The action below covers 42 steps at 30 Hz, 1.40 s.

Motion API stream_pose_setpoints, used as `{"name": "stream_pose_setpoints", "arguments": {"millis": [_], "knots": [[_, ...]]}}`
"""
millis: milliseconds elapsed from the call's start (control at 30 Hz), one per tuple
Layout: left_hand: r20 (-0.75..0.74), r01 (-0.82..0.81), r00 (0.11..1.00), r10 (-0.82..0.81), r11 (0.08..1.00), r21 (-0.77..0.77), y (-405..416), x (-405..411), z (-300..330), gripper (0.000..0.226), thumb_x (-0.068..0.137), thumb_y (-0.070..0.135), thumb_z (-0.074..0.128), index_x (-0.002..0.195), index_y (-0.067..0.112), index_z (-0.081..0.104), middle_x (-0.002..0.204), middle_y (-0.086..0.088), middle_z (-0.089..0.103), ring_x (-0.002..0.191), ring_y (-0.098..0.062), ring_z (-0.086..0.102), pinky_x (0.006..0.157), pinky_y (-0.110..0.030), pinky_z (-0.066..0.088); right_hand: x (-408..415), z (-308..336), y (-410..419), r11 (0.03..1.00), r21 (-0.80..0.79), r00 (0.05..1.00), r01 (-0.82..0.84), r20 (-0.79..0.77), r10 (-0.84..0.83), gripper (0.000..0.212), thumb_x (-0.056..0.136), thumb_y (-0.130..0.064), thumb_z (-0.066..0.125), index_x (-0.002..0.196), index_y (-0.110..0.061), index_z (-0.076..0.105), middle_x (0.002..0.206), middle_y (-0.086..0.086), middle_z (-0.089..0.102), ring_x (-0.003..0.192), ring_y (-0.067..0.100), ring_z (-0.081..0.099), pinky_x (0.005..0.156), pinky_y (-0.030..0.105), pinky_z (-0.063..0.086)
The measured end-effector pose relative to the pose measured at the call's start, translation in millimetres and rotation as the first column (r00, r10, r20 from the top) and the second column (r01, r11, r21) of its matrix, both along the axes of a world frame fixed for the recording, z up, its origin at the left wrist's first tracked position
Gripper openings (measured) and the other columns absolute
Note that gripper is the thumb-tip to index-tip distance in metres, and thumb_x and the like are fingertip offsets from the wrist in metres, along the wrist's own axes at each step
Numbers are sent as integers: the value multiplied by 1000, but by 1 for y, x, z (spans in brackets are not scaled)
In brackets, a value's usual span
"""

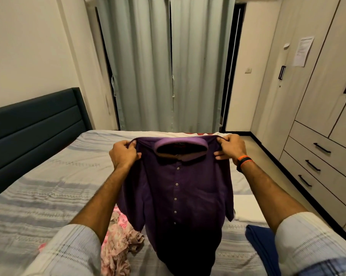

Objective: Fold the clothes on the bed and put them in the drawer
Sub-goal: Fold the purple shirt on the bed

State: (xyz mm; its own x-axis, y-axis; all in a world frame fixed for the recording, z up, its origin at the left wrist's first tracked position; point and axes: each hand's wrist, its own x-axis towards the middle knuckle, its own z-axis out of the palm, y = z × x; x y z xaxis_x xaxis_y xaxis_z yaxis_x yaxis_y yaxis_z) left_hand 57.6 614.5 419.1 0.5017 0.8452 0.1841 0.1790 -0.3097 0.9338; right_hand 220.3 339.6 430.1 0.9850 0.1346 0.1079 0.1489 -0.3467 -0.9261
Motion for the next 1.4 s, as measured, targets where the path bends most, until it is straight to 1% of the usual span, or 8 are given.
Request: {"name": "stream_pose_setpoints", "arguments": {"millis": [100, 233, 500, 767, 900, 1067, 1233, 1400], "knots": [[-37, -70, 996, 78, 979, 193, 2, -1, 10, 28, 91, 37, 64, 84, 12, 75, 83, -9, 75, 86, -29, 69, 84, -35, 53, 6, 9, -1, 991, 128, 998, 38, -48, -32, 30, 93, -20, 67, 65, -15, 57, 80, 15, 69, 65, 32, 71, 66, 50, 61], [-3, -128, 991, 137, 931, 341, -3, -5, 33, 30, 90, 39, 65, 93, 13, 78, 91, -12, 75, 94, -34, 66, 88, -38, 49, 16, 22, -6, 990, 130, 997, 57, 38, -63, 33, 86, -26, 74, 57, -17, 60, 77, 17, 73, 73, 32, 74, 78, 55, 59], [206, -122, 977, 60, 944, 306, 2, 7, 79, 33, 90, 37, 67, 107, 10, 75, 113, -7, 73, 111, -24, 65, 107, -33, 44, 8, 80, -6, 985, 116, 939, 126, 307, -156, 24, 89, -34, 70, 76, -17, 60, 78, 0, 67, 78, 19, 64, 76, 31, 50], [182, -99, 982, 48, 954, 282, -4, 4, 73, 28, 91, 35, 66, 103, 12, 76, 97, -9, 75, 95, -27, 67, 97, -36, 51, 7, 73, -15, 991, 59, 945, 124, 299, -136, 23, 91, -33, 68, 75, -19, 60, 82, 5, 72, 84, 23, 68, 79, 35, 54], [180, -133, 981, 76, 935, 330, -12, 1, 69, 27, 93, 34, 64, 100, 10, 76, 92, -9, 75, 84, -21, 63, 89, -35, 48, 0, 68, -21, 985, 71, 927, 159, 331, -173, 23, 92, -32, 67, 75, -19, 59, 80, 0, 66, 79, 20, 62, 71, 27, 42], [101, -128, 990, 98, 929, 347, -15, 3, 60, 30, 93, 38, 62, 94, 12, 75, 88, -10, 73, 85, -28, 65, 80, -35, 49, 4, 55, -28, 985, 85, 939, 151, 300, -170, 23, 85, -35, 74, 69, -23, 61, 77, -2, 72, 80, 20, 71, 83, 40, 58], [52, -110, 994, 98, 920, 375, -16, 8, 47, 34, 92, 46, 56, 75, 18, 65, 73, -2, 66, 72, -23, 60, 69, -34, 47, 2, 44, -34, 967, 146, 896, 207, 369, -247, 25, 79, -33, 76, 63, -24, 59, 67, -4, 67, 69, 21, 69, 73, 44, 59], [152, -123, 986, 62, 894, 431, -19, 16, 40, 35, 88, 29, 59, 58, 15, 47, 52, 1, 49, 53, -19, 46, 56, -31, 36, 9, 35, -34, 948, 229, 838, 222, 453, -305, 18, 73, -29, 71, 64, -17, 62, 61, -3, 62, 61, 21, 60, 62, 43, 56]]}}
